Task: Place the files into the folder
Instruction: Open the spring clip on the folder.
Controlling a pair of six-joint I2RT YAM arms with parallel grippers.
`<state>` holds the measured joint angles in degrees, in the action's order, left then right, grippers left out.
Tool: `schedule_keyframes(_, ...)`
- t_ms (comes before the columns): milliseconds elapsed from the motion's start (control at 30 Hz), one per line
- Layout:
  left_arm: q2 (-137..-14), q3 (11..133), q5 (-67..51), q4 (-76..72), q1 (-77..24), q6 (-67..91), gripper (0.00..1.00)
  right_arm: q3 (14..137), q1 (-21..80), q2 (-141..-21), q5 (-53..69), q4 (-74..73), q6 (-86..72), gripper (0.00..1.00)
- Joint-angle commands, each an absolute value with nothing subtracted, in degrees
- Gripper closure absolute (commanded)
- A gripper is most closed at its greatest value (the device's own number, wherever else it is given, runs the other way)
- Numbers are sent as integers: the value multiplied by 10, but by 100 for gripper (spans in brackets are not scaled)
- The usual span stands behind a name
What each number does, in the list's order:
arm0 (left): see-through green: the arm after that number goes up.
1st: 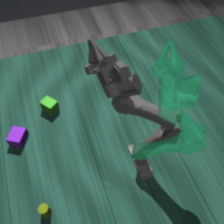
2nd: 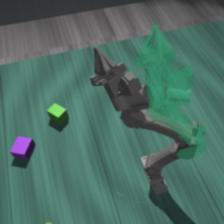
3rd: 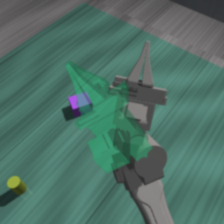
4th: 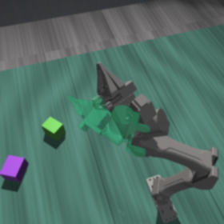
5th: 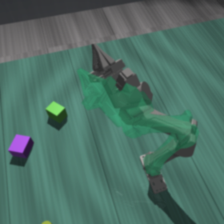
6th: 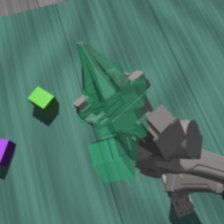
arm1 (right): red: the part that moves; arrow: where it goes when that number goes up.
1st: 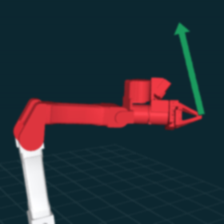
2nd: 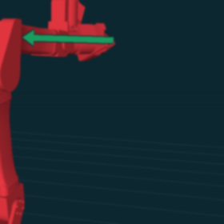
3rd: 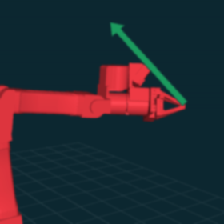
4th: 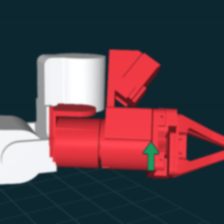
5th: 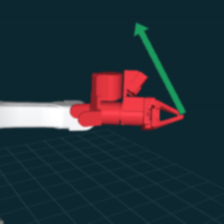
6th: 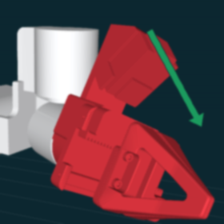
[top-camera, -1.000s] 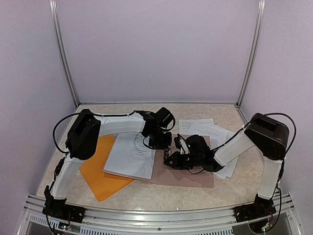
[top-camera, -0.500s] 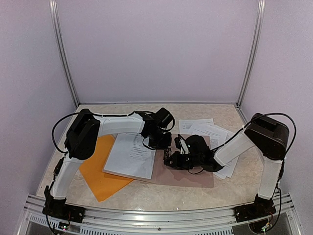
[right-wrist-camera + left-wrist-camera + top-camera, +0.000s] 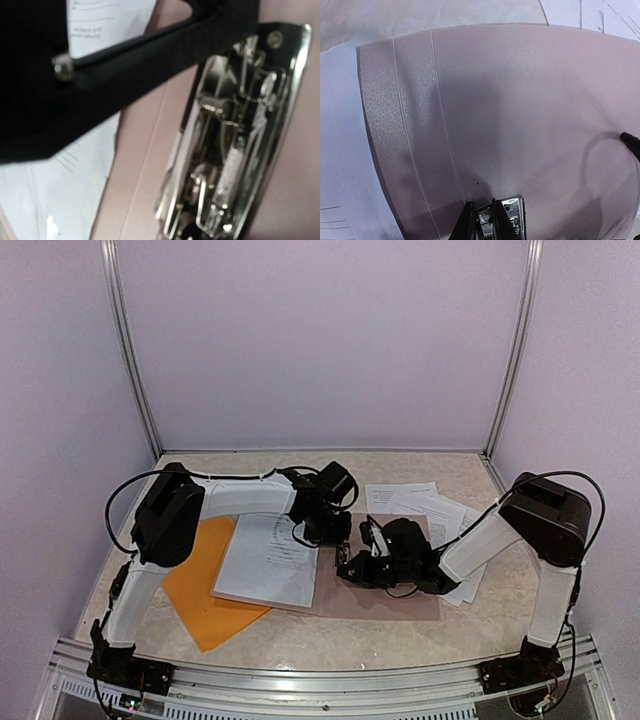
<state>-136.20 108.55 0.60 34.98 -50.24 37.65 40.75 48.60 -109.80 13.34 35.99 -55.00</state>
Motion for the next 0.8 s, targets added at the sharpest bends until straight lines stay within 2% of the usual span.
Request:
schedule_keyframes(0, -1410, 1035, 16, 449, -518, 363, 92, 369, 486, -1142, 97, 280, -531, 100)
schedule_keyframes(767, -1406, 954, 90, 413, -539, 265, 96, 354, 471, -1072, 61, 270, -538, 100)
